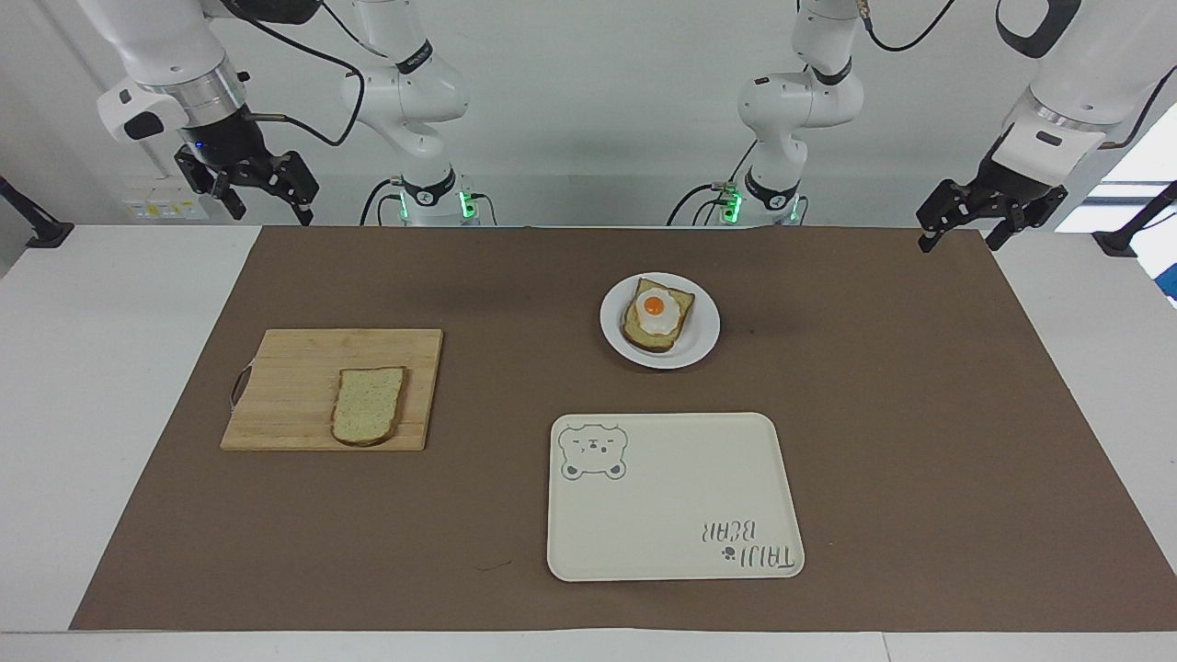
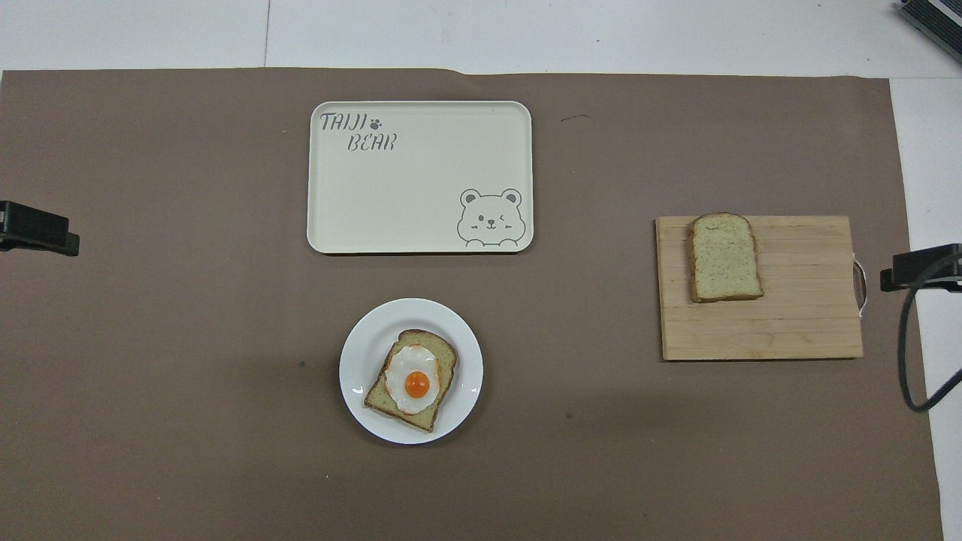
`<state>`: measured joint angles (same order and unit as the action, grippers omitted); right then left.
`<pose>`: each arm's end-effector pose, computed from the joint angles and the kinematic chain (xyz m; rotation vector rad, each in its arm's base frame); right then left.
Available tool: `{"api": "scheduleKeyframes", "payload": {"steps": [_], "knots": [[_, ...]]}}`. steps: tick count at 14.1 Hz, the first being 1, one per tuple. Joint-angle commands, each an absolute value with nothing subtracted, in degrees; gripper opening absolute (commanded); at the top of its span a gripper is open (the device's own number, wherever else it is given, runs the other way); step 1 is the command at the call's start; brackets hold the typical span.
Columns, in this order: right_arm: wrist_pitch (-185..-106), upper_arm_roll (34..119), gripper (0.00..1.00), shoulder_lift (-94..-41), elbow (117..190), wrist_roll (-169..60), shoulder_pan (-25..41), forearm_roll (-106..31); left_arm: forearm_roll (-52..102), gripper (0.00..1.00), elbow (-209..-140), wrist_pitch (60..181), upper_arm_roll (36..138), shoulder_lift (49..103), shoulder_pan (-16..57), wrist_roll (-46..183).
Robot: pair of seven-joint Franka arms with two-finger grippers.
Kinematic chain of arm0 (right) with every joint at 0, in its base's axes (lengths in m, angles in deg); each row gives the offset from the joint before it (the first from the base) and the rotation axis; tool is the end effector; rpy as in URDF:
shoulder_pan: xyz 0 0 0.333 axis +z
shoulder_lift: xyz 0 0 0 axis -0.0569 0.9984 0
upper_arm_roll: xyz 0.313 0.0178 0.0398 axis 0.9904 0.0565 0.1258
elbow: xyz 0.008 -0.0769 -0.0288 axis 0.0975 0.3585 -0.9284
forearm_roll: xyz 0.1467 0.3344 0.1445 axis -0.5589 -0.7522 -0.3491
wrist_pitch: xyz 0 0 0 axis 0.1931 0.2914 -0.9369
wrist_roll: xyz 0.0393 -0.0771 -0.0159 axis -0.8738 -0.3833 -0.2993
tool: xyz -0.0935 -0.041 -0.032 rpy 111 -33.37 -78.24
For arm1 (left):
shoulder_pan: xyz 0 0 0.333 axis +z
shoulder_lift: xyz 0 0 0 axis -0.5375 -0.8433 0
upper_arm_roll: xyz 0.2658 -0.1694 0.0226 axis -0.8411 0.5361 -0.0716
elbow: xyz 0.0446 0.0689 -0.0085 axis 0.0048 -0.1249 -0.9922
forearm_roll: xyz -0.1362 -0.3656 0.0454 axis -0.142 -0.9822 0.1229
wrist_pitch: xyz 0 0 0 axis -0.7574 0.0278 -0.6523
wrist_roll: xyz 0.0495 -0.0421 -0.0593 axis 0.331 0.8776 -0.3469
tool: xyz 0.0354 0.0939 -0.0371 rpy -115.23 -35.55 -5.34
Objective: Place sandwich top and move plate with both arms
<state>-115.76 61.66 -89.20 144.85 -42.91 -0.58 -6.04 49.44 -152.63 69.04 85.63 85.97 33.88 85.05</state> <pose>0.5124 -0.0507 0.6421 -3.1301 0.2244 0.0199 0.5491 -0.0030 0.6434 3.1284 -0.0275 -0.0050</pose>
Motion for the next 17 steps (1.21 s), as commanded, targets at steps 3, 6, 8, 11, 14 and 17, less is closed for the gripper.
{"api": "scheduleKeyframes", "payload": {"steps": [3,6,8,11,14,17], "knots": [[-117.42,61.99,1.00,-90.07,146.27,-44.70,-1.33,-6.36,49.15,1.00,-153.84,69.64,86.39,86.86,35.06,85.12],[-117.78,61.99,1.00,-90.15,146.36,-44.61,-1.33,-6.36,49.15,1.00,-153.84,69.64,86.39,86.86,34.98,85.12],[-117.43,61.99,1.00,-90.24,146.45,-44.61,-1.33,-6.36,49.15,1.00,-153.92,69.64,86.30,86.86,35.06,85.12],[-117.43,61.99,1.00,-90.24,146.45,-44.61,-1.33,-6.36,49.15,1.00,-153.84,69.64,86.30,86.86,35.06,85.12],[-117.51,61.99,1.00,-90.24,146.45,-44.52,-1.33,-6.36,49.15,1.00,-153.84,69.64,86.39,86.86,35.06,85.12],[-118.30,61.99,1.00,-89.98,146.45,-44.61,-1.33,-6.36,49.15,1.00,-153.84,69.64,86.39,86.86,35.06,85.12]]}}
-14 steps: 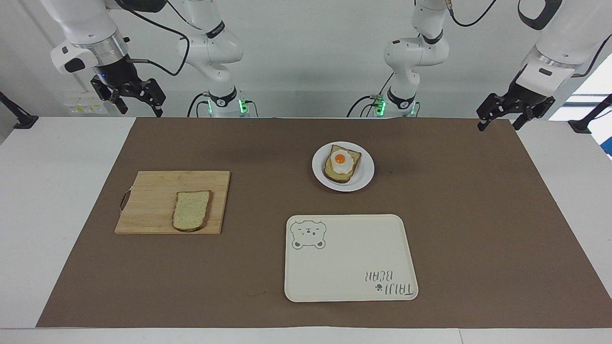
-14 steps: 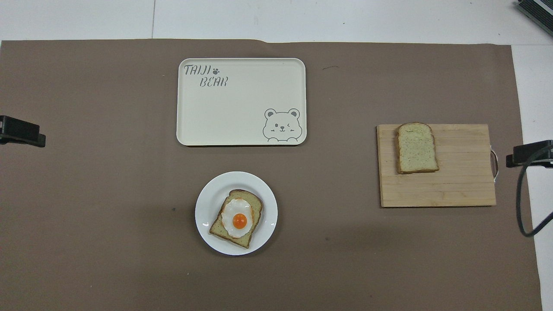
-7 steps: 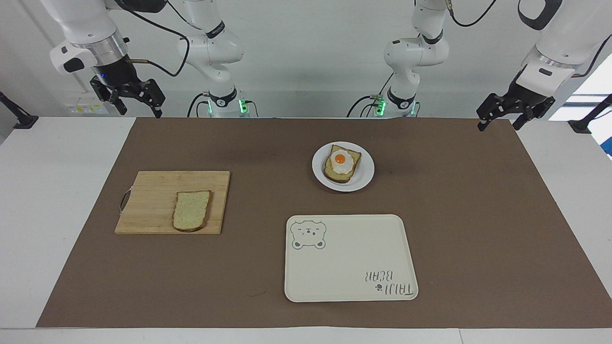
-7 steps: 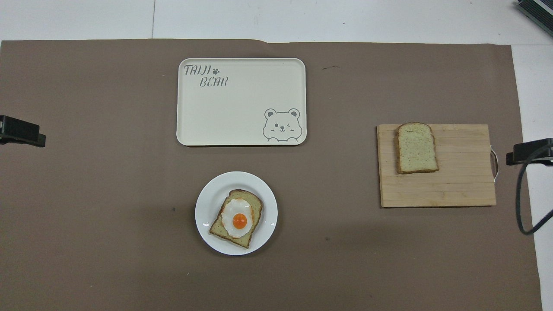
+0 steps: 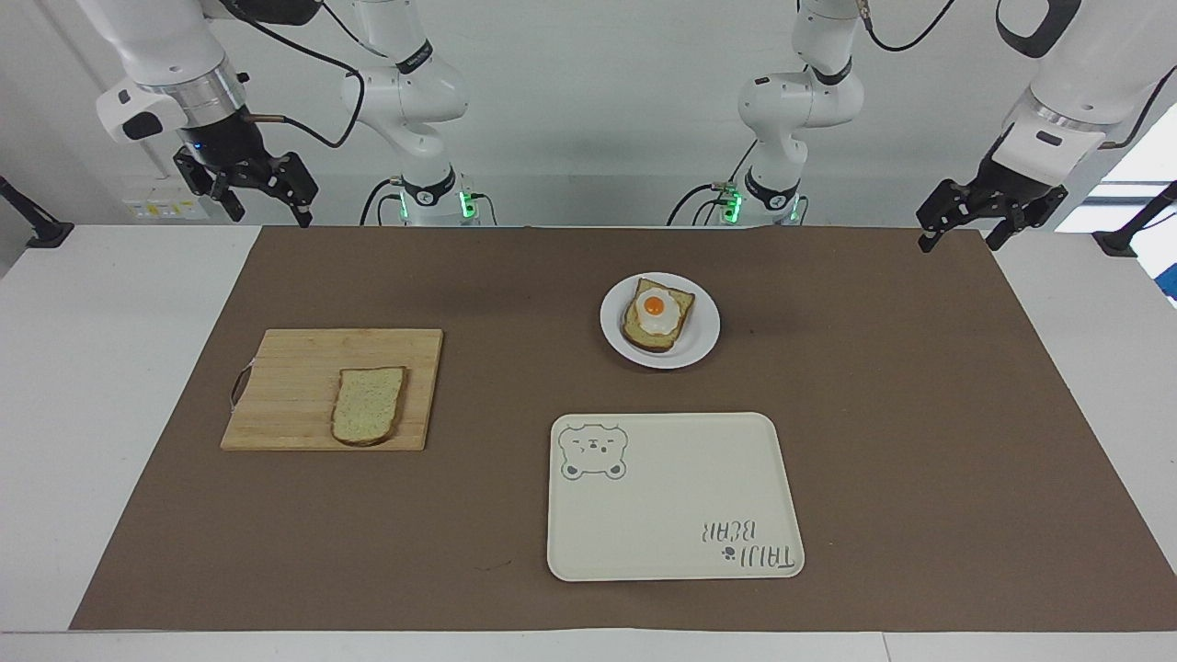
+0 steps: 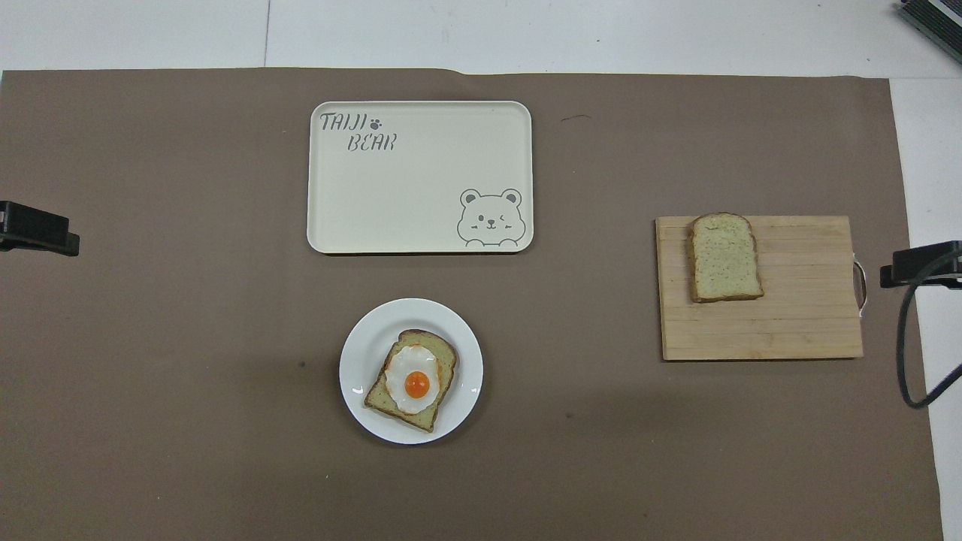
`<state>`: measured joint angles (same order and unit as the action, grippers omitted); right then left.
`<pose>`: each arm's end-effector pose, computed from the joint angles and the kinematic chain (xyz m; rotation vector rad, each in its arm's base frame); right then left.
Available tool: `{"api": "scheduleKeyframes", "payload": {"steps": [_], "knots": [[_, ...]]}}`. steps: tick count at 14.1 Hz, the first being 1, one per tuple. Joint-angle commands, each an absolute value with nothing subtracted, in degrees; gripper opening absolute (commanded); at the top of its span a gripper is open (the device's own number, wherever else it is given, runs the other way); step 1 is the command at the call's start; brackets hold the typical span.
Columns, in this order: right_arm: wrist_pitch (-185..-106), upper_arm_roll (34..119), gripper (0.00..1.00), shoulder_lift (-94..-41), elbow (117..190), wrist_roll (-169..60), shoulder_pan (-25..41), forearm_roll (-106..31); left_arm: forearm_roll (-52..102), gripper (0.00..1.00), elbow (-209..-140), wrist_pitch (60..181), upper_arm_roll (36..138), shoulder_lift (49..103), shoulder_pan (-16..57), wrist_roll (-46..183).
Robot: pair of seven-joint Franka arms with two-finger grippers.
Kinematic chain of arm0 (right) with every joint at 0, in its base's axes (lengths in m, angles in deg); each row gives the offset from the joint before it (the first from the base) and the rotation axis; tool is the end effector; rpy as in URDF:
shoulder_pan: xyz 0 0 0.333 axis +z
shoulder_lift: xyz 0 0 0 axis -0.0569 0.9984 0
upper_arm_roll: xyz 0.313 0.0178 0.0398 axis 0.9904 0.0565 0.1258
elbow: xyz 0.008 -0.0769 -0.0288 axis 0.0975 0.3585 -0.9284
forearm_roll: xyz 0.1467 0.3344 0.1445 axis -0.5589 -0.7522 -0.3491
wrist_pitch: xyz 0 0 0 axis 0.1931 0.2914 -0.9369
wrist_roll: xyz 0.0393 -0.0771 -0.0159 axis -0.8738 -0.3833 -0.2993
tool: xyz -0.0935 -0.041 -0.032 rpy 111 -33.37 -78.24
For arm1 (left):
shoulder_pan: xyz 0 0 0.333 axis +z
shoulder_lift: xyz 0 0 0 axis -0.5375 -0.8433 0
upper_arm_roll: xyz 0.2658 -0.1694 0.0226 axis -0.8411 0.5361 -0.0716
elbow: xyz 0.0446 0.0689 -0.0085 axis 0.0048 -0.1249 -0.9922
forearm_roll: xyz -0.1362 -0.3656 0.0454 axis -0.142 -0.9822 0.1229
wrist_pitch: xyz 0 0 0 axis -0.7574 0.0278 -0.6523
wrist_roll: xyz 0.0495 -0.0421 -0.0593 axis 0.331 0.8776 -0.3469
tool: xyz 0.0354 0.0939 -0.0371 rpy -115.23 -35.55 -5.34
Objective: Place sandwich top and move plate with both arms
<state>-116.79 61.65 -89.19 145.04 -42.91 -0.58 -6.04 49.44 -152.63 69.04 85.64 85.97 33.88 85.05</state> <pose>0.5143 -0.0509 0.6420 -3.1304 0.2247 -0.0028 0.5491 -0.0031 0.6434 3.1284 -0.0278 -0.0051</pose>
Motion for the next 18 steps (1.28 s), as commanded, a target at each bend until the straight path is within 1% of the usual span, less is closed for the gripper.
{"api": "scheduleKeyframes", "payload": {"steps": [1,4,12,14,17,18], "knots": [[-118.74,61.99,1.00,-89.63,146.62,-44.70,-1.33,-6.45,49.15,1.00,-153.84,69.64,86.39,86.86,35.06,85.12],[-125.32,61.99,1.00,-87.36,148.47,-45.92,-1.42,-7.33,49.15,1.00,-153.84,69.64,86.39,86.86,35.06,85.12],[-140.35,61.90,1.00,-73.03,148.56,-56.47,-3.09,-14.97,48.54,1.00,-153.75,69.73,86.39,87.04,34.98,84.95],[-143.95,61.90,1.00,-70.92,148.56,-56.83,-3.00,-15.06,48.01,1.00,-154.10,69.38,86.65,87.21,34.54,85.47],[-145.90,61.90,1.00,-68.11,148.74,-57.18,-2.91,-15.15,44.68,1.00,-157.25,69.99,86.48,89.23,34.62,85.38],[-147.90,61.90,1.00,-67.49,149.08,-57.35,-2.91,-15.15,43.36,1.00,-158.40,70.16,86.39,89.84,34.97,85.47]]}}
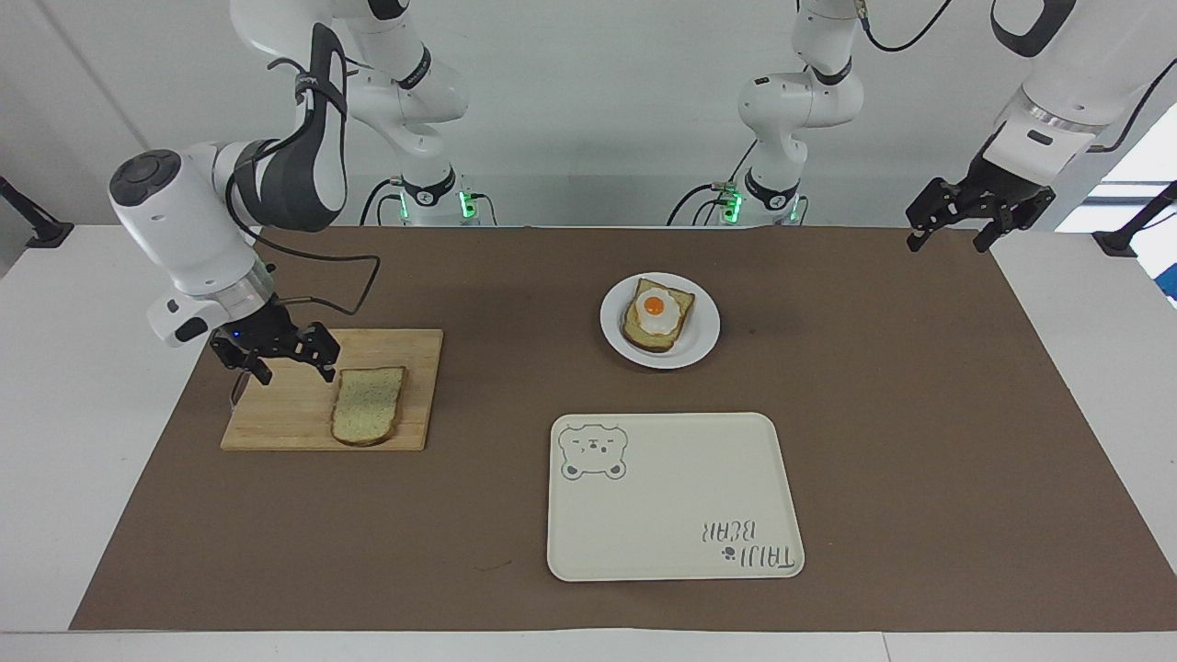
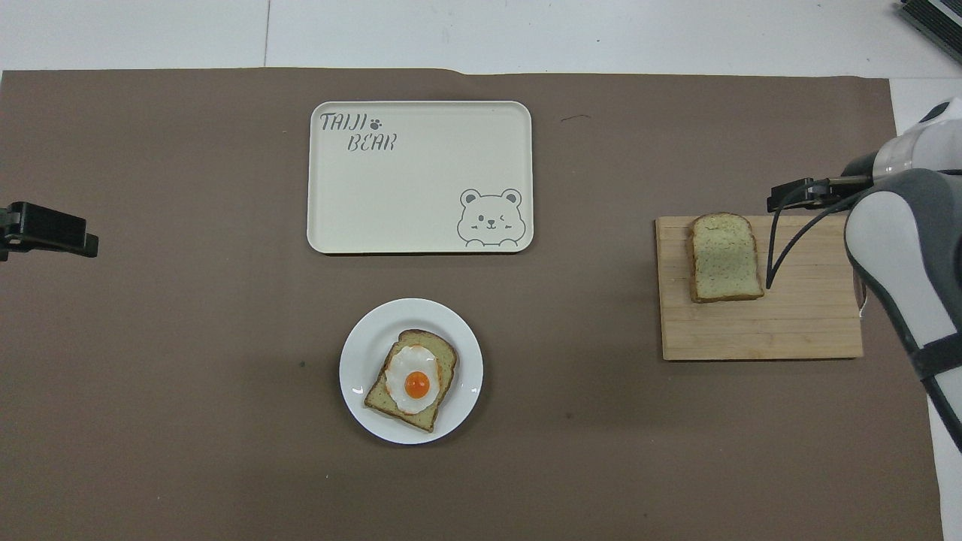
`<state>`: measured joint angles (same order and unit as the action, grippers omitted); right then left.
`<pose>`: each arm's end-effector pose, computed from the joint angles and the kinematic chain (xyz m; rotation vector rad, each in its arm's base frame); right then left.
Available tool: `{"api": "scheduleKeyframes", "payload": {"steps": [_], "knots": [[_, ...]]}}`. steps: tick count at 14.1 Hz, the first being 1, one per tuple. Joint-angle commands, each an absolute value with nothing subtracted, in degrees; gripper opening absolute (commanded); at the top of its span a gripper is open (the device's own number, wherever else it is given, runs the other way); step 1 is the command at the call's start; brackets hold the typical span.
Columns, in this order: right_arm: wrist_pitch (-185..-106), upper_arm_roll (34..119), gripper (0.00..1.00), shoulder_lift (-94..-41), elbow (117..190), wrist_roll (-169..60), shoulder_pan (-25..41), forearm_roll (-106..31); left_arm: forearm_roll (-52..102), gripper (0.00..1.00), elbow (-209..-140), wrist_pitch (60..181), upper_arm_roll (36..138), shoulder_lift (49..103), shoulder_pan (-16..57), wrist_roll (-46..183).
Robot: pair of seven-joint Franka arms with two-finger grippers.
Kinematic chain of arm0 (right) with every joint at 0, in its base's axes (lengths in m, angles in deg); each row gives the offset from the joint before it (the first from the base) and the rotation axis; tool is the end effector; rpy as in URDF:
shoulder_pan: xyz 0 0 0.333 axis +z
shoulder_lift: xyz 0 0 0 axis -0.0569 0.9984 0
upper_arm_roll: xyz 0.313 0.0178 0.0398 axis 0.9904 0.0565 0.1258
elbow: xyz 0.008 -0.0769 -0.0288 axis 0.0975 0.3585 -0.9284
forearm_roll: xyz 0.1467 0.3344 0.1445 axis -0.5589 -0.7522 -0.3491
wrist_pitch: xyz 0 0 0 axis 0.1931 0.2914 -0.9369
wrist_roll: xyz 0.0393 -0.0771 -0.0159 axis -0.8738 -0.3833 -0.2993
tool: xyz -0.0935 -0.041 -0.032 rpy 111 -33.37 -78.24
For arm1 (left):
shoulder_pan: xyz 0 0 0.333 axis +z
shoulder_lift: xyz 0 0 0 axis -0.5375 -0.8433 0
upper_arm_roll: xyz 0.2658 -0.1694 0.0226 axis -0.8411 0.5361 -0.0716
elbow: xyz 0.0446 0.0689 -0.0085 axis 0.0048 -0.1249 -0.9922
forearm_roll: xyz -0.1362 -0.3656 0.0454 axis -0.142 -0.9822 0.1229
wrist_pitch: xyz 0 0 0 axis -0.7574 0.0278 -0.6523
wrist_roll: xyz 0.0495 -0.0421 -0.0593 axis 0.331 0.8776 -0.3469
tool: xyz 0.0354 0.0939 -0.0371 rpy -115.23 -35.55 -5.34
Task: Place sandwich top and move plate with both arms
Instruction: 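Reach the right gripper down onto the bread slice on the board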
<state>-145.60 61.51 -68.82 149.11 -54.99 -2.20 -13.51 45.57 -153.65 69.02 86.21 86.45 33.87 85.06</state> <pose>0.6351 -0.0628 0.4484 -3.0756 0.0132 -0.1403 0.5462 -0.0162 0.6400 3.0609 -0.0477 -0.0200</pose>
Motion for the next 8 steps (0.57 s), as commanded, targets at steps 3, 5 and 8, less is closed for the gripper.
{"api": "scheduleKeyframes", "payload": {"steps": [3,5,8], "knots": [[-150.73,61.90,1.00,-66.52,150.75,-57.44,-2.91,-15.15,41.07,1.00,-159.81,69.90,86.22,90.46,35.24,88.70],[-151.61,61.90,1.00,-65.46,150.93,-59.01,-2.91,-15.15,37.39,1.00,-161.30,69.73,86.21,91.43,37.16,91.96],[-152.85,61.90,1.00,-63.44,151.02,-62.88,-2.91,-15.41,31.24,1.00,-162.45,69.29,86.21,92.05,39.80,98.37]]}}
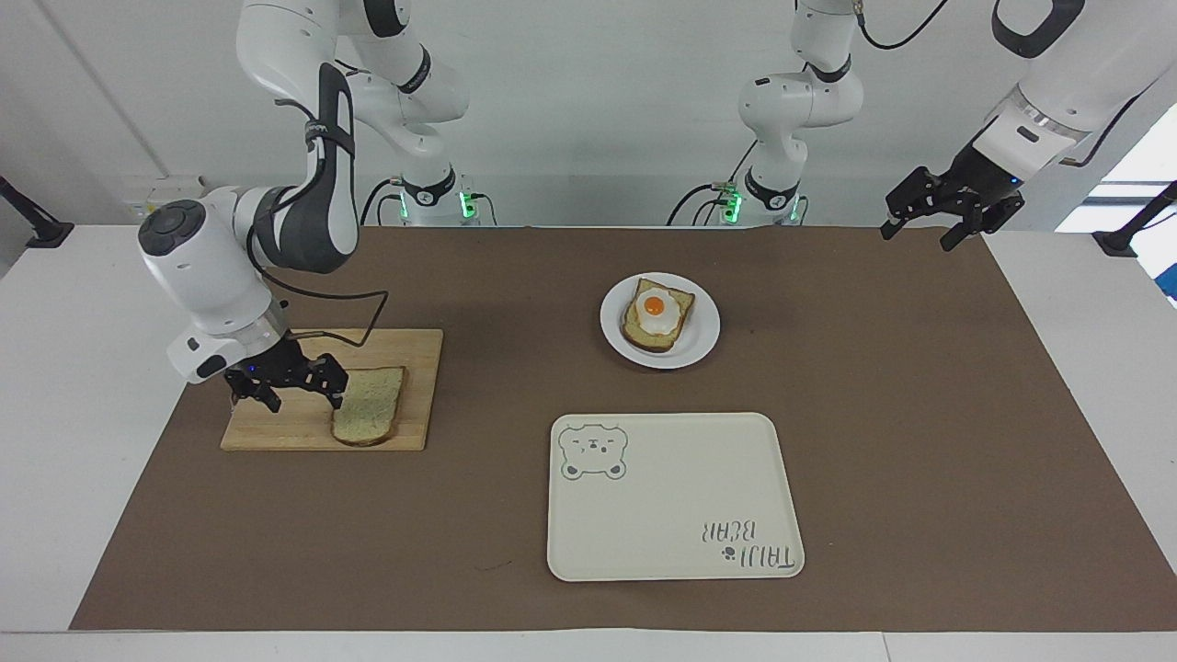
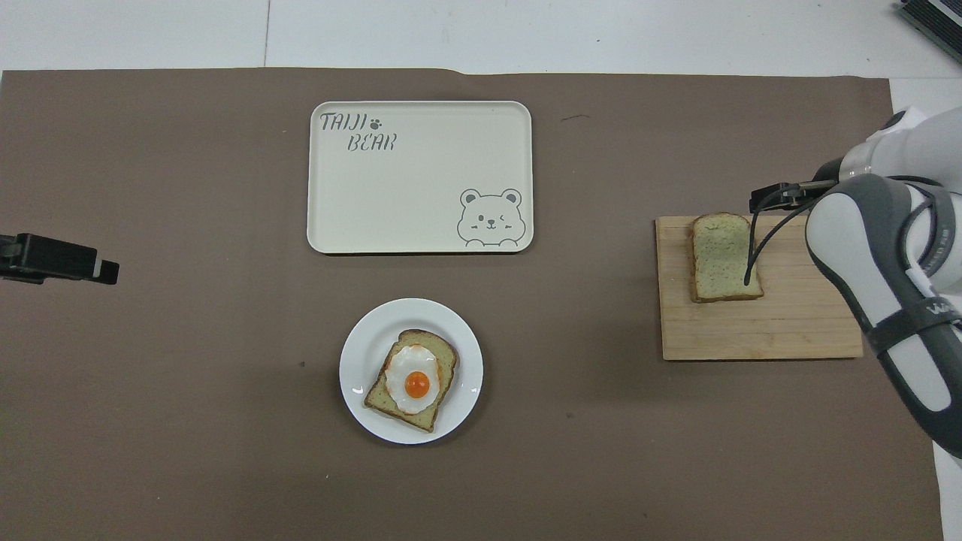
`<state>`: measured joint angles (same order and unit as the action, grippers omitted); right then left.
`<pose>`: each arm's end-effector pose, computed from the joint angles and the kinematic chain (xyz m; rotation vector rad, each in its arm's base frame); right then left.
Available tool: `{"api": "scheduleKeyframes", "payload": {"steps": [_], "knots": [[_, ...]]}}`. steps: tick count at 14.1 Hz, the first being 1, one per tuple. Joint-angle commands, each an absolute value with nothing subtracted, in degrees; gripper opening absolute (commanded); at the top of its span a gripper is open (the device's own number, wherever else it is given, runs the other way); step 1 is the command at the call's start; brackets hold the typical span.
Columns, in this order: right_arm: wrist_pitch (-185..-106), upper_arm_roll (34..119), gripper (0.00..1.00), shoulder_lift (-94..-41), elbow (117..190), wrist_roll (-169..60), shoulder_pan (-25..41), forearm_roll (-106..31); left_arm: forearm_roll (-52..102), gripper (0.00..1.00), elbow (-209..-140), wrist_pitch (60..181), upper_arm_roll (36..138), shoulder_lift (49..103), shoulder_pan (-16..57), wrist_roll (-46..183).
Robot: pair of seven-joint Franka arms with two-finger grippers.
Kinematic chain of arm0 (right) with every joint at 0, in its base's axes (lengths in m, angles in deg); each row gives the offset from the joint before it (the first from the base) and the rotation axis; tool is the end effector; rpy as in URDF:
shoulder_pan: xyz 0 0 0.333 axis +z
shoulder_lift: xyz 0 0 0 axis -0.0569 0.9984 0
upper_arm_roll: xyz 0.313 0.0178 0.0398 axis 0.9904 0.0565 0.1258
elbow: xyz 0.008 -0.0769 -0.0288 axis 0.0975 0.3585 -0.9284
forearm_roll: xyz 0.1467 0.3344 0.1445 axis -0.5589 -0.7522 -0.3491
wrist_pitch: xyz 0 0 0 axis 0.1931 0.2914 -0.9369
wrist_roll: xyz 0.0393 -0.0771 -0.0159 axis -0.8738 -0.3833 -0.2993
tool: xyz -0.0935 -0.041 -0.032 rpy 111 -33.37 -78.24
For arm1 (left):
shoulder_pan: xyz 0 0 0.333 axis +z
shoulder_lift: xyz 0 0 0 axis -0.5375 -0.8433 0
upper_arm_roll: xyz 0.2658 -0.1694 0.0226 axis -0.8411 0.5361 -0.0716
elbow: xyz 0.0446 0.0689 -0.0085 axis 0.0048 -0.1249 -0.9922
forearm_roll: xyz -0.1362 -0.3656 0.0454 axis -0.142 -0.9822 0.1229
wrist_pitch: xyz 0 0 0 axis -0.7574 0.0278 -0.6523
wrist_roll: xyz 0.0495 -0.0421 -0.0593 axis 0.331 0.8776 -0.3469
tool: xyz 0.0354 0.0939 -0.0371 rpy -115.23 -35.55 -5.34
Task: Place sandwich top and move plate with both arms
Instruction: 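Reach the right gripper down onto the bread slice on the board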
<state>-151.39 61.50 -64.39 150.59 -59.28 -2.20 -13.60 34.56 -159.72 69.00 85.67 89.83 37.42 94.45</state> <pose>0.6469 -0.0650 0.3963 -3.0919 -0.0896 -0.1392 0.5275 0.0001 0.6259 2.8595 -0.1808 -0.0399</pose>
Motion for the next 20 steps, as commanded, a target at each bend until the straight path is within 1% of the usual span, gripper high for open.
{"api": "scheduleKeyframes", "payload": {"steps": [1,5,11,18,19,20], "knots": [[-153.02,61.90,1.00,-62.83,151.02,-64.11,-2.91,-16.81,29.30,1.00,-162.45,68.50,86.13,92.05,40.33,98.82],[-154.87,61.90,1.00,-61.77,153.47,-69.99,-3.35,-21.65,24.19,1.00,-162.36,65.95,86.04,92.05,44.02,99.71],[-156.19,61.90,1.00,-61.06,156.55,-73.35,-4.49,-23.50,23.58,1.00,-161.83,64.72,86.30,91.96,43.42,100.06],[-156.62,61.90,1.00,-60.89,157.52,-73.44,-4.41,-23.50,21.38,1.00,-161.83,63.14,86.30,91.96,43.68,100.15],[-156.71,61.90,0.98,-60.89,157.61,-73.18,-4.06,-23.68,21.29,1.00,-161.83,63.31,86.30,91.96,43.59,100.23],[-156.71,61.90,0.93,-60.89,157.61,-73.09,-3.97,-23.68,21.11,1.00,-161.92,63.22,86.30,91.87,43.59,100.23]]}}
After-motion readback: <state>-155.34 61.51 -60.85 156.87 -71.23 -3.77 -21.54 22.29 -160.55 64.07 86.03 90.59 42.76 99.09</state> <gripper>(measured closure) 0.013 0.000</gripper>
